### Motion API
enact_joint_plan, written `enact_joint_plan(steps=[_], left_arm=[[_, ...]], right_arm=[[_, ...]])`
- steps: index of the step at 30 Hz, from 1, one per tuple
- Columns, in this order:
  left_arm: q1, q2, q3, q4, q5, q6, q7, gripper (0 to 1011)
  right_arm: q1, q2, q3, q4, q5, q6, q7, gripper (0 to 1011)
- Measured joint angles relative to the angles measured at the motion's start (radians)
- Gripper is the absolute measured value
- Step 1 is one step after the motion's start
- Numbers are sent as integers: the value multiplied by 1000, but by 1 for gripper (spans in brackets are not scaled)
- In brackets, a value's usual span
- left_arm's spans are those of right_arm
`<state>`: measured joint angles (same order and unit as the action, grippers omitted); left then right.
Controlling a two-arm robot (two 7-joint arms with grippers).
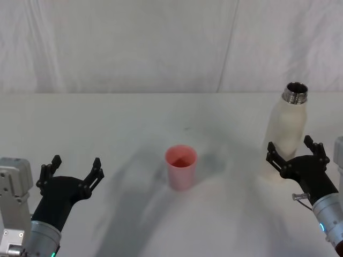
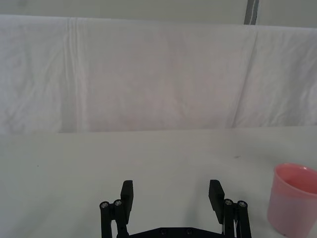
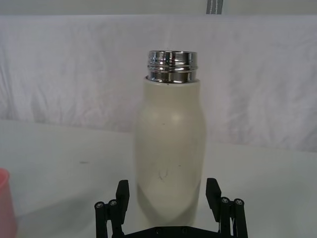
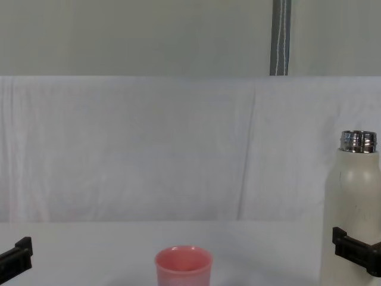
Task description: Grasp the thermos with one hand and pour water into the cup lid.
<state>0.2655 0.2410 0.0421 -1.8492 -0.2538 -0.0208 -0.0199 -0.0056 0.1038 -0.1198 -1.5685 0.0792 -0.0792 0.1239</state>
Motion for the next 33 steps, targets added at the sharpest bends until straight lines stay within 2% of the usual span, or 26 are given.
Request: enact_joint_plan(steps=[33], left_arm=[[0,0,0,0,0,0,0,1001]], right_arm=[[69,-8,-2,82,32,-6,25,1001]])
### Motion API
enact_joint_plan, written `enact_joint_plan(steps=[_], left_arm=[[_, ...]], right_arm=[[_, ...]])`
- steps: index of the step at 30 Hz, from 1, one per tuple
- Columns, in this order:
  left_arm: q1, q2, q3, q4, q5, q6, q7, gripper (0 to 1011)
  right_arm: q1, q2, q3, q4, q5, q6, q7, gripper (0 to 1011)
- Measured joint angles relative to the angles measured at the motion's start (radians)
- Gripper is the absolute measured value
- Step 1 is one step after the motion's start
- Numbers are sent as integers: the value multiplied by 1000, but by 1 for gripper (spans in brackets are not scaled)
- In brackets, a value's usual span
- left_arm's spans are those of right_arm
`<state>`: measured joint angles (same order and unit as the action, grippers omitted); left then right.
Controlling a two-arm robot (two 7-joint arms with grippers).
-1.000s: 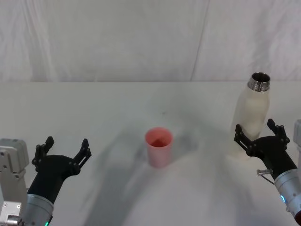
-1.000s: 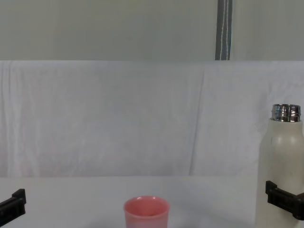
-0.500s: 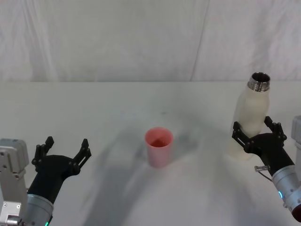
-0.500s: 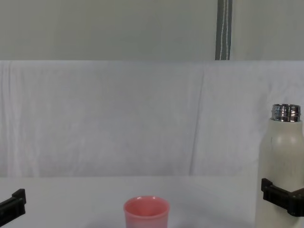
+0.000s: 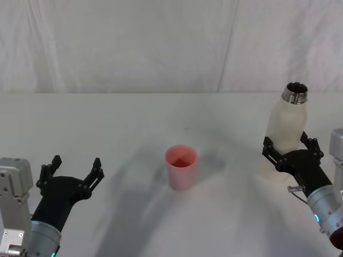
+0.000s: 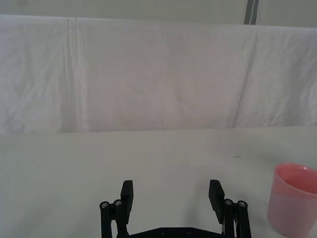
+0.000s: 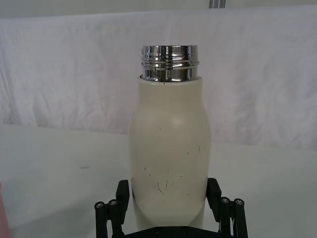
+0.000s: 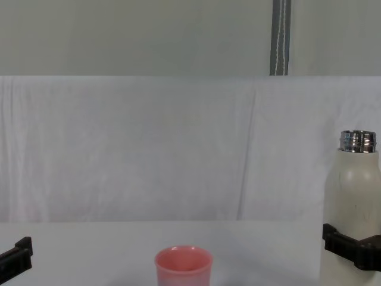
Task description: Grasp the thermos with one hand and pour water into the cup lid.
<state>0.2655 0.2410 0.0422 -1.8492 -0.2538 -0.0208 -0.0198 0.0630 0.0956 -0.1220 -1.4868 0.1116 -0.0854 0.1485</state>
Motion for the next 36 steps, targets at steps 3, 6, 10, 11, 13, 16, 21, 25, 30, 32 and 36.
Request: enact_joint_plan(steps=[3,6,10,11,13,16,21,25,30,32,36], left_arm=[[0,0,0,0,0,0,0,1001],[0,0,0,0,0,0,0,1001],[0,0,0,0,0,0,0,1001],[0,0,0,0,0,0,0,1001],[0,0,0,0,0,0,0,1001],[0,0,0,0,0,0,0,1001],[0,0,0,0,0,0,0,1001],[0,0,0,0,0,0,0,1001],[0,0,0,0,0,0,0,1001],[0,0,0,0,0,0,0,1001],[0,0,0,0,0,0,0,1001]], right_arm=[[7,0,-1,8,2,0,2,1001],[12,0,-2,14,3,1,2,1001],[21,1,-4,24,5,4,4,1001],[23,1,-4,26,5,4,4,1001],[28,2,-6,31,6,4,4,1001],[36,3,-8,42,6,4,5,1001],[51,3,-11,60,6,4,6,1001],[65,3,-13,76,6,1,7,1001],[66,3,-13,79,5,0,7,1001],[66,3,-13,78,5,0,7,1001],[64,3,-12,77,5,0,7,1000]])
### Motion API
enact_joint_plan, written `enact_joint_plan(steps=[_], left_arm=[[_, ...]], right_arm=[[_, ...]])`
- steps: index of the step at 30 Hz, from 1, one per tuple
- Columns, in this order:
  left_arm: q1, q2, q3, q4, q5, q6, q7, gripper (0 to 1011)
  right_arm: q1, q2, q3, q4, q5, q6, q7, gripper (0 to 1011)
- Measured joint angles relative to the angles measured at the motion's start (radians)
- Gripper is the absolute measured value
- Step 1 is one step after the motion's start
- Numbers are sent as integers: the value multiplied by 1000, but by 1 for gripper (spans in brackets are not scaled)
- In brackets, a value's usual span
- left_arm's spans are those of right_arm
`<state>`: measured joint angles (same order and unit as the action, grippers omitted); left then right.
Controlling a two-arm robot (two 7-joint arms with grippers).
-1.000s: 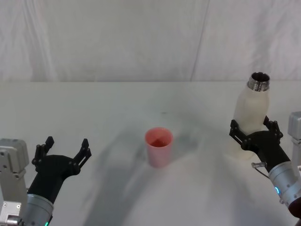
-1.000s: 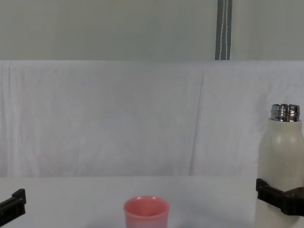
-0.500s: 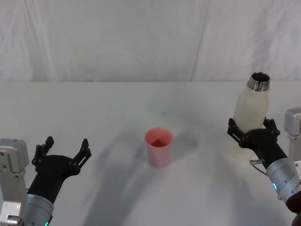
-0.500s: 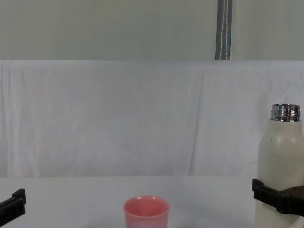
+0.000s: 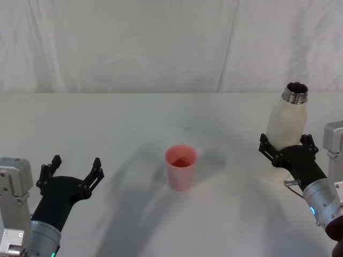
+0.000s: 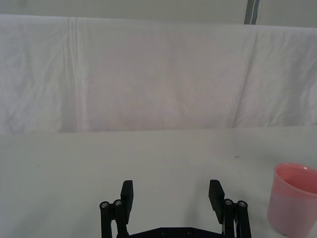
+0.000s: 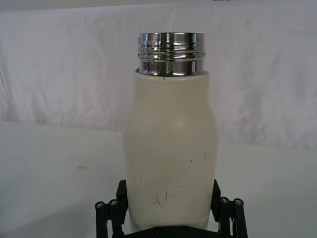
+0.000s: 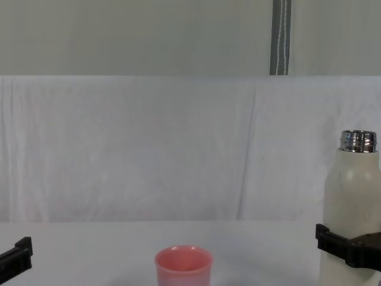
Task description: Grasp the thermos with one hand and pour water into the cup lid.
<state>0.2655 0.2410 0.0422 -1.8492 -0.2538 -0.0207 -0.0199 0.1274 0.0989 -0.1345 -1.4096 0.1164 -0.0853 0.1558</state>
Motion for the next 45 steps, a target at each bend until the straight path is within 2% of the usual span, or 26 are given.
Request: enact_joint_plan(steps=[3,19,32,39,42,43,45], left_arm=[[0,0,0,0,0,0,0,1001],[0,0,0,0,0,0,0,1001],[0,0,0,0,0,0,0,1001],[0,0,0,0,0,0,0,1001],[0,0,0,0,0,0,0,1001],[0,0,0,0,0,0,0,1001],[0,0,0,0,0,0,0,1001]], right_arm=[[0,0,0,-1,0,0,0,953],[-2,0,1,-3,-1,0,-1,950],[33,37,-19,-33,-35,-11,19,950],[47,57,-33,-50,-77,-7,12,950],[54,79,-53,-63,-122,4,13,950],[54,79,-53,-63,-122,4,13,950],[63,107,-75,-77,-166,20,25,950]])
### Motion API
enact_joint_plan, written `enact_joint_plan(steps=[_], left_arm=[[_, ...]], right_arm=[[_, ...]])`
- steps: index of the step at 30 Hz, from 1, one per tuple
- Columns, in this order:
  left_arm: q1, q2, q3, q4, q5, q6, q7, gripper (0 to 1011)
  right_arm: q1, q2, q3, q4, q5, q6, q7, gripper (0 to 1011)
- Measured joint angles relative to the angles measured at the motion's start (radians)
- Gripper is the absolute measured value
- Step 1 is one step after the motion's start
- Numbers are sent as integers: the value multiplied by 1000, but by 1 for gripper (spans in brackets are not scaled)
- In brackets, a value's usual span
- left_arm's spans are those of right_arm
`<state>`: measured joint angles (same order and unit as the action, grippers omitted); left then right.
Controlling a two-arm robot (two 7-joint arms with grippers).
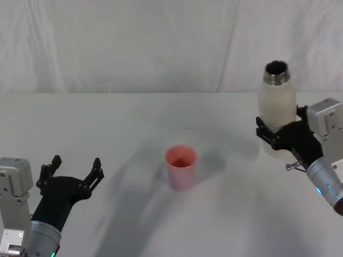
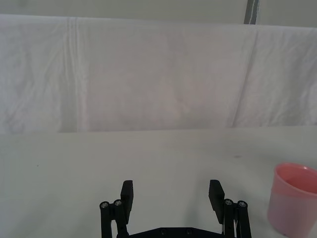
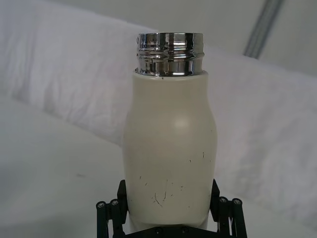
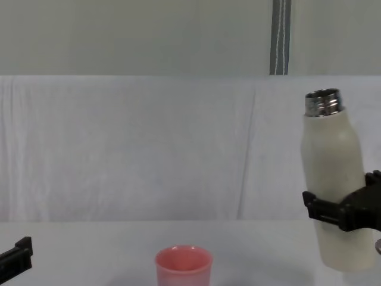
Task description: Grasp the thermos with one hand and pour water into the cup lid.
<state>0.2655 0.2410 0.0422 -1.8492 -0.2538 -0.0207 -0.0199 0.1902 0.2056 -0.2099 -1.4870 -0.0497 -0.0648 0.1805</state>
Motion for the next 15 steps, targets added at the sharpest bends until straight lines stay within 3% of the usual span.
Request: enact_joint_plan(steps=[7,15], left_arm=[[0,0,0,0,0,0,0,1001],[0,0,0,0,0,0,0,1001]], right_arm=[[28,66,-55,-32,-96,37,41,950],[57,106,-96,-50,-204,43,38,950]])
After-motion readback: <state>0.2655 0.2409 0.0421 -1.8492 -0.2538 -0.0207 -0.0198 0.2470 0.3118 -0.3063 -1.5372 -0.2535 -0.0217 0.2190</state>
